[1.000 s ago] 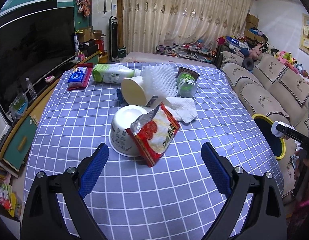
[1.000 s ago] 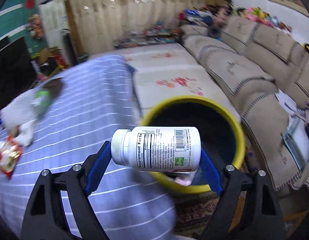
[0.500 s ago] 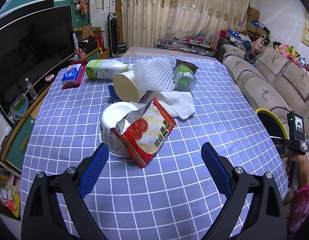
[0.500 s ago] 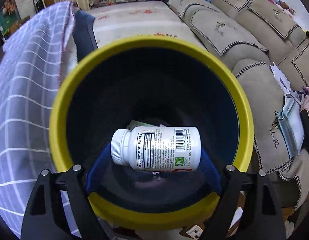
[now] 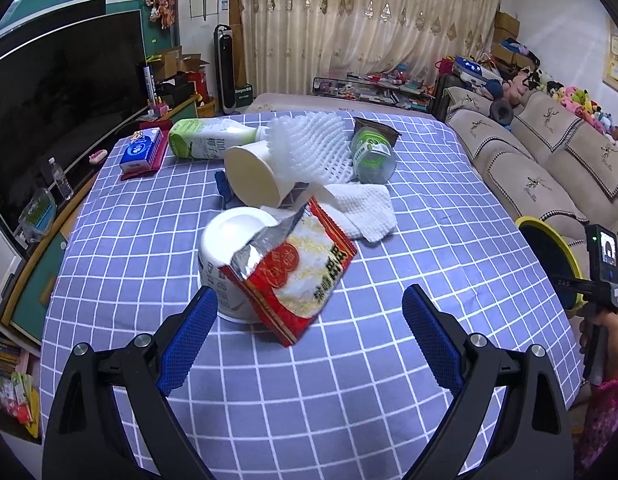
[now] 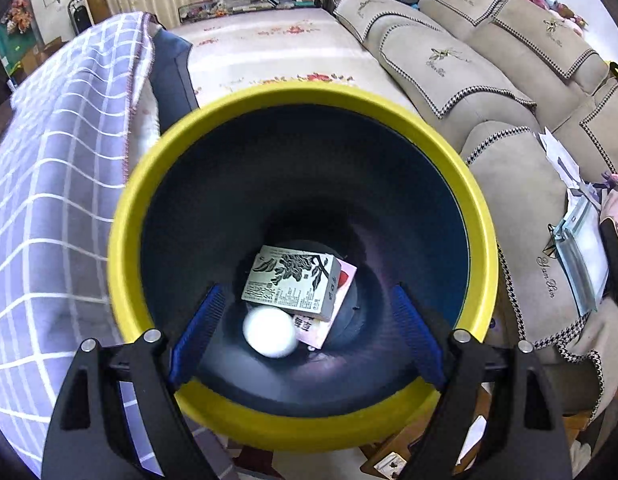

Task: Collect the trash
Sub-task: 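Grasp the red snack bag with the left tool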

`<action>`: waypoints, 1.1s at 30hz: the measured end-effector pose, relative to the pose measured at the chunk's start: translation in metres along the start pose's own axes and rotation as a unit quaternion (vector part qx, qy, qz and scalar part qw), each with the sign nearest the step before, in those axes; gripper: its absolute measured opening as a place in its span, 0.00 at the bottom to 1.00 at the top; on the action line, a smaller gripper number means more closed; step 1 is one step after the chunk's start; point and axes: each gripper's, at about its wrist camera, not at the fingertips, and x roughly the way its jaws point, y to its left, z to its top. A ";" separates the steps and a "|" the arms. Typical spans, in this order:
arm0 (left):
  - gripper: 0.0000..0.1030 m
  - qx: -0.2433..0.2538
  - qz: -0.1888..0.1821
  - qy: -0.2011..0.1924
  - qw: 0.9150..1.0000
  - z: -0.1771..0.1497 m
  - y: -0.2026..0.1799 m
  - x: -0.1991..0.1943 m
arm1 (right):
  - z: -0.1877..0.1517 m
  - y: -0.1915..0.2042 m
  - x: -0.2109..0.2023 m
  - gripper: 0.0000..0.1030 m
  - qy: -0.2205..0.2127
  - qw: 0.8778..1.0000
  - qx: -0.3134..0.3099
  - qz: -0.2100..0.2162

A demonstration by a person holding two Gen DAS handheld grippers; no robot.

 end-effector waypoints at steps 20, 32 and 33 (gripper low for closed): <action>0.68 0.000 -0.011 0.034 0.999 0.013 0.016 0.041 | -0.004 0.003 -0.035 0.80 -0.038 0.999 -0.003 0.021; 0.49 0.040 -0.031 0.027 0.998 0.009 -0.007 0.031 | -0.006 0.004 -0.037 0.81 -0.041 0.999 -0.005 0.028; 0.47 0.043 -0.028 0.025 0.998 0.009 -0.008 0.031 | -0.007 0.004 -0.037 0.81 -0.041 0.999 -0.004 0.028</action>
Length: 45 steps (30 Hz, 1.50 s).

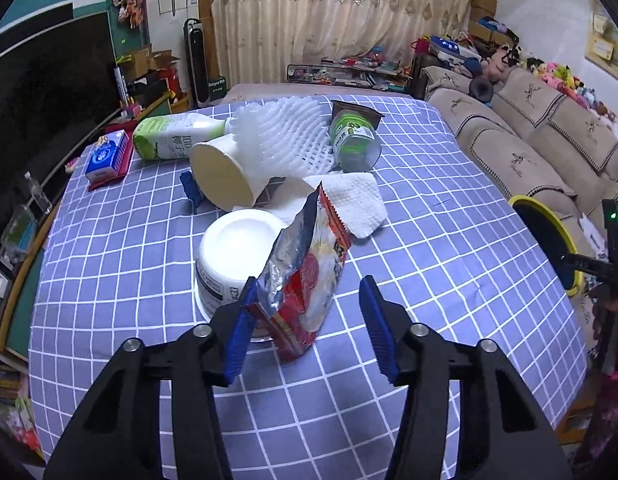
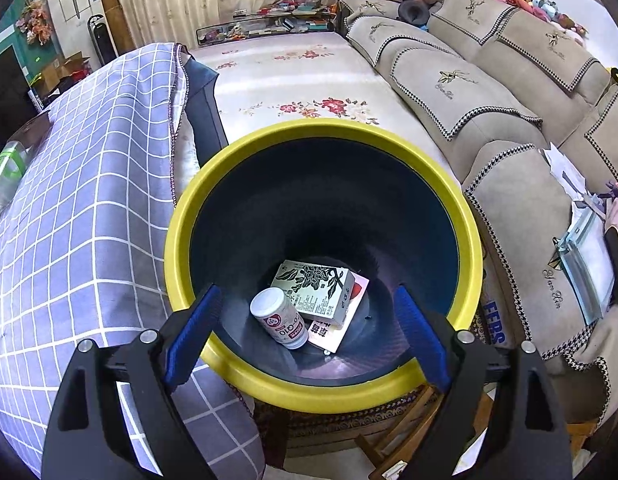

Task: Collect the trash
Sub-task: 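Grasp the red snack bag with the left tool, then carry the snack bag over the bin and open the left tool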

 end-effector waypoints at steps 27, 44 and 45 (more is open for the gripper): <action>0.08 0.064 -0.068 -0.036 0.995 0.019 -0.059 -0.025 | -0.008 -0.019 -0.027 0.81 -0.025 0.999 0.009 0.021; 0.08 0.223 -0.242 0.005 0.944 0.062 -0.263 0.013 | -0.036 -0.099 -0.068 0.82 -0.061 0.996 0.069 0.010; 0.08 0.231 -0.249 0.012 0.940 0.062 -0.277 0.020 | -0.038 -0.106 -0.068 0.82 -0.059 0.995 0.076 0.007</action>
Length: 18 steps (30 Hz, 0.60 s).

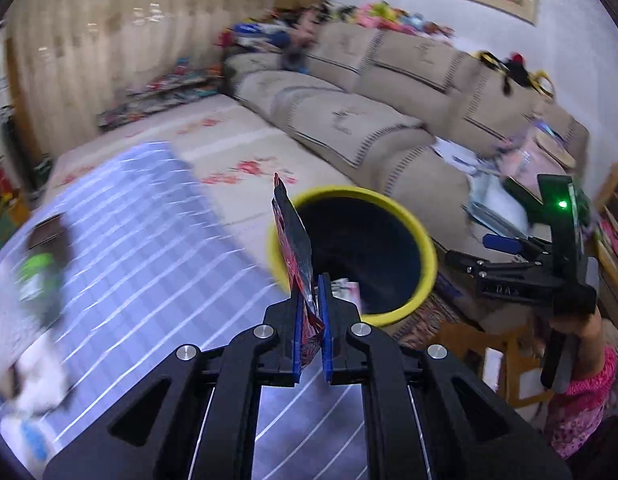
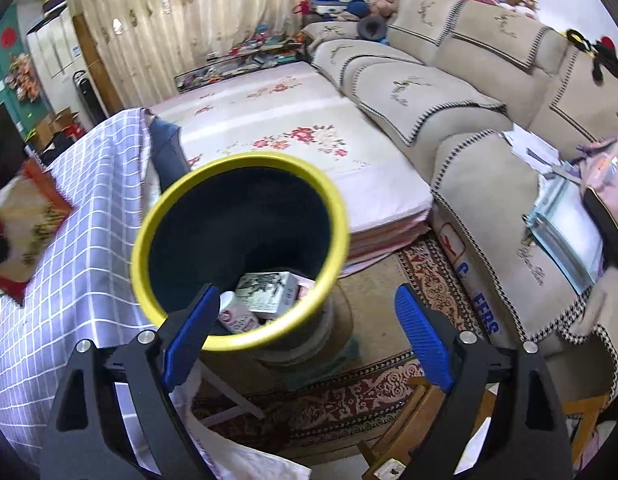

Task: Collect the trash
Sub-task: 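Carry the snack bag over the bin and open the left tool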

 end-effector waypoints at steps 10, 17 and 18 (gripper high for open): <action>0.09 0.043 -0.016 0.078 0.996 0.039 -0.039 0.117 | -0.005 -0.037 0.000 0.82 0.006 0.999 0.027 -0.020; 0.53 0.040 0.019 0.085 0.995 0.042 -0.043 0.147 | -0.004 -0.042 0.002 0.83 0.010 0.999 0.030 -0.020; 0.54 0.040 0.021 0.086 0.995 0.042 -0.044 0.148 | -0.004 -0.041 0.002 0.83 0.011 0.999 0.029 -0.020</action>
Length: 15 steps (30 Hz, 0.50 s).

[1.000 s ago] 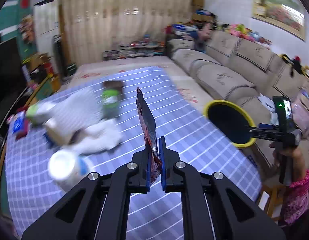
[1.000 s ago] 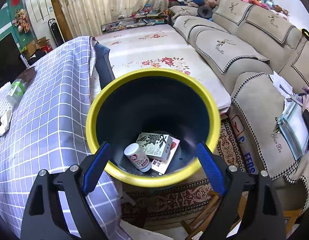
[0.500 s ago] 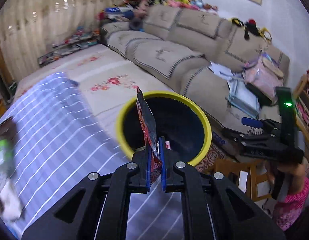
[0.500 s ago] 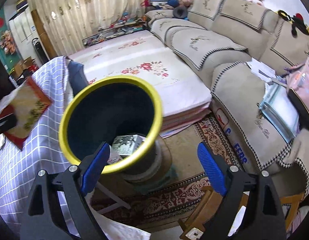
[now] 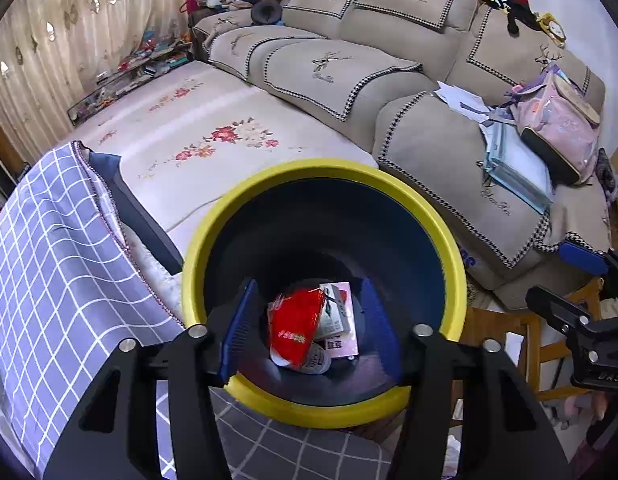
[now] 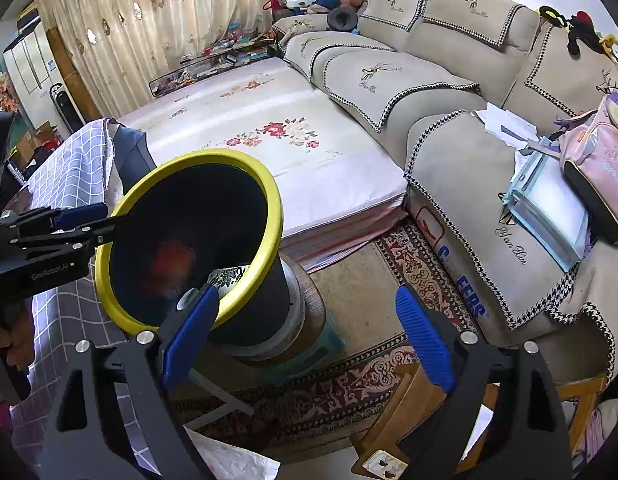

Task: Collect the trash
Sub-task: 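Carry the snack bag over the bin and open the left tool, then move both tools back toward the white paper bowl on the table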

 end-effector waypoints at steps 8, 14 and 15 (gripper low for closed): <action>0.71 -0.016 0.009 -0.031 0.999 -0.017 0.008 -0.043 | -0.003 0.009 -0.005 0.83 -0.004 1.000 -0.005 0.004; 0.77 -0.071 0.012 -0.066 0.995 -0.059 0.038 -0.105 | -0.007 0.032 -0.008 0.83 -0.003 0.999 -0.027 0.018; 0.78 -0.080 0.017 -0.073 0.994 -0.068 0.044 -0.117 | -0.008 0.038 -0.009 0.83 -0.003 0.999 -0.034 0.021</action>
